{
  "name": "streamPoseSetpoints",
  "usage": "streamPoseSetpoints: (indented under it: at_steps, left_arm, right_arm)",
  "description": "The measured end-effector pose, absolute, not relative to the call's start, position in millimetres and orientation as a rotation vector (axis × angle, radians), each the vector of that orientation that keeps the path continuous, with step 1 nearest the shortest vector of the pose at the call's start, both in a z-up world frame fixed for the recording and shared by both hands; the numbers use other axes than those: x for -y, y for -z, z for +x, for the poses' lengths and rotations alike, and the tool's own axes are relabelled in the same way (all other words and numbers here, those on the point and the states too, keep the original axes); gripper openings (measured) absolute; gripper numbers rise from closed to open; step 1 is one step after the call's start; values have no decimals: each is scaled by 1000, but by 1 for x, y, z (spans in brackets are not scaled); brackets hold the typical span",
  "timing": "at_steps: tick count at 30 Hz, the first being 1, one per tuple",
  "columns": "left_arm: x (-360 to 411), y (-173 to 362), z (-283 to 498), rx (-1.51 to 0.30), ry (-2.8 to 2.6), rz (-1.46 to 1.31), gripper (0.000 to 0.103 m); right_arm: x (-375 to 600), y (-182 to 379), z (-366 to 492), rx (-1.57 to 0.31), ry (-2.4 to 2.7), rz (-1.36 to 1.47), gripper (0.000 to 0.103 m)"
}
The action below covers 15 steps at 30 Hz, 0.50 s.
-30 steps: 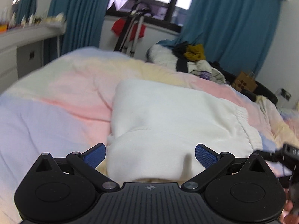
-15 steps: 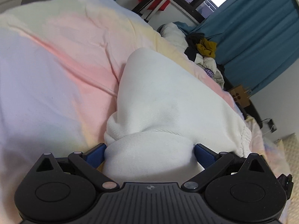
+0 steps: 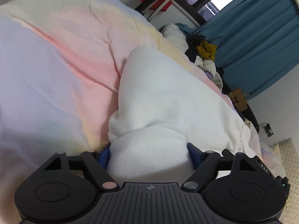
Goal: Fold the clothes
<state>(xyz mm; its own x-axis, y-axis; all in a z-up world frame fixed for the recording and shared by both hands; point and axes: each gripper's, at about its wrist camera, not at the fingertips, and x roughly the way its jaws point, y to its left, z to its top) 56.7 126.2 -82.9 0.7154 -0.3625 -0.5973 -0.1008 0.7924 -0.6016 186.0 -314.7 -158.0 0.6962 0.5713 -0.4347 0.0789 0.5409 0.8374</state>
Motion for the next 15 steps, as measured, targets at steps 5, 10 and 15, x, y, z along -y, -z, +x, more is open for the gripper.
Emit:
streamPoseSetpoints:
  at_steps: [5,10,15]
  left_arm:
    - [-113,58,40,-706,145,-630,53]
    - [-97,17,21,-615,161,-647,50]
    - [-67,-19,24,-579,193,-675,51]
  right_arm:
    - [304,126,169,-683,-341,914,47]
    - [323,89,170,-566,-397,966,45]
    - [359,61,170,-456,-399,981,45]
